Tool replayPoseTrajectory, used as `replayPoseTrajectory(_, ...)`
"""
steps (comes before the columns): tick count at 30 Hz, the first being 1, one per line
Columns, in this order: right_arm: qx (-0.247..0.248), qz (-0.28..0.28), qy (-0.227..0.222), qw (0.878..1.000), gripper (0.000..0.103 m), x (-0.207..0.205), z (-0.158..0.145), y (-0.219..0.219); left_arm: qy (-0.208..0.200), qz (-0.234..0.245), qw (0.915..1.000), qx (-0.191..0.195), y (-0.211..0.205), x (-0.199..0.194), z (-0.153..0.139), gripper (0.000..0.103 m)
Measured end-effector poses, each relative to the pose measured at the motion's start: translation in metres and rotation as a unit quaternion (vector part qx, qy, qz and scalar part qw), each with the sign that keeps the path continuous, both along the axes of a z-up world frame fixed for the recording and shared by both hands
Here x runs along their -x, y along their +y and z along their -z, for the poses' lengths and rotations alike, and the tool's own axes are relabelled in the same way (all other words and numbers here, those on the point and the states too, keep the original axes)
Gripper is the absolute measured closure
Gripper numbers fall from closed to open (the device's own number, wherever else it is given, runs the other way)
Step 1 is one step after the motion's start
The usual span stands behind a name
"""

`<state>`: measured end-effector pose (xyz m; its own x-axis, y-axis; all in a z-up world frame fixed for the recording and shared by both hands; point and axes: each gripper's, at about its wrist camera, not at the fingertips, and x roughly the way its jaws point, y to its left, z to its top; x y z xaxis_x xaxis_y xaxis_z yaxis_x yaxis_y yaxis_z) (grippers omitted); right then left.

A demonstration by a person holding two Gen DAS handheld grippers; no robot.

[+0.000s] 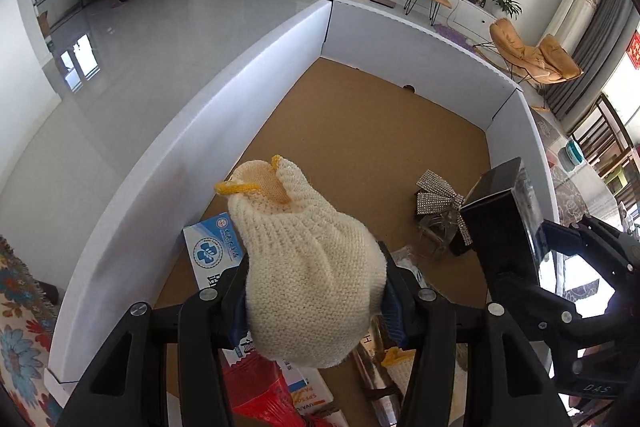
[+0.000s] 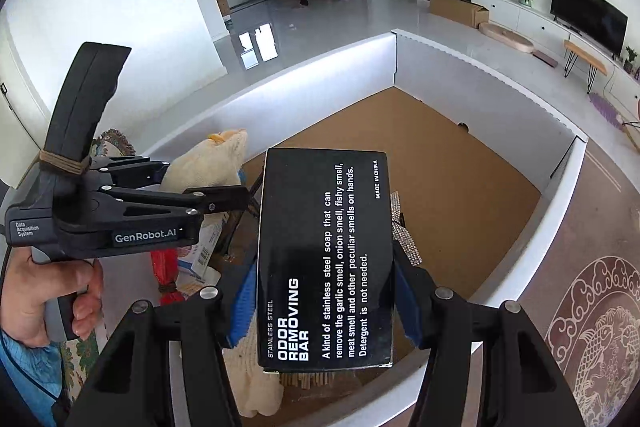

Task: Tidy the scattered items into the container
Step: 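Carry pouch and black box into the cardboard box and open both tools, then withdraw both tools above the cardboard box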

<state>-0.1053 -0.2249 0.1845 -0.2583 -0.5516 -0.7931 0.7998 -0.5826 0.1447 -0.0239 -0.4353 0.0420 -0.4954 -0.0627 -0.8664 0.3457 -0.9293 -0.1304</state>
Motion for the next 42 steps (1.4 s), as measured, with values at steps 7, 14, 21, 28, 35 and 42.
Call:
replayPoseTrajectory(7, 0.042, 0.059, 0.032, 0.997, 0.000, 0.013, -0.024, 0.029, 0.010, -0.020, 0.9991, 0.037, 0.008, -0.002, -0.009, 0.000)
replayPoseTrajectory(14, 0.048, 0.089, 0.073, 0.992, 0.000, 0.007, -0.053, 0.076, 0.082, -0.056, 0.9904, 0.096, 0.040, -0.024, -0.047, 0.000)
replayPoseTrajectory(21, 0.035, 0.094, 0.084, 0.991, 0.000, 0.000, -0.056, 0.105, 0.126, -0.098, 0.9765, 0.145, 0.079, -0.053, -0.086, 0.000)
replayPoseTrajectory(28, 0.033, 0.100, 0.086, 0.991, 0.000, -0.004, -0.057, 0.122, 0.134, -0.134, 0.9622, 0.195, 0.107, -0.069, -0.101, 0.000)
replayPoseTrajectory(35, 0.034, 0.098, 0.090, 0.991, 0.000, -0.007, -0.063, 0.118, 0.143, -0.137, 0.9565, 0.214, 0.125, -0.077, -0.110, 0.000)
replayPoseTrajectory(42, 0.015, 0.083, 0.097, 0.992, 0.000, -0.009, -0.061, 0.103, 0.155, -0.147, 0.9570, 0.196, 0.130, -0.086, -0.111, 0.000)
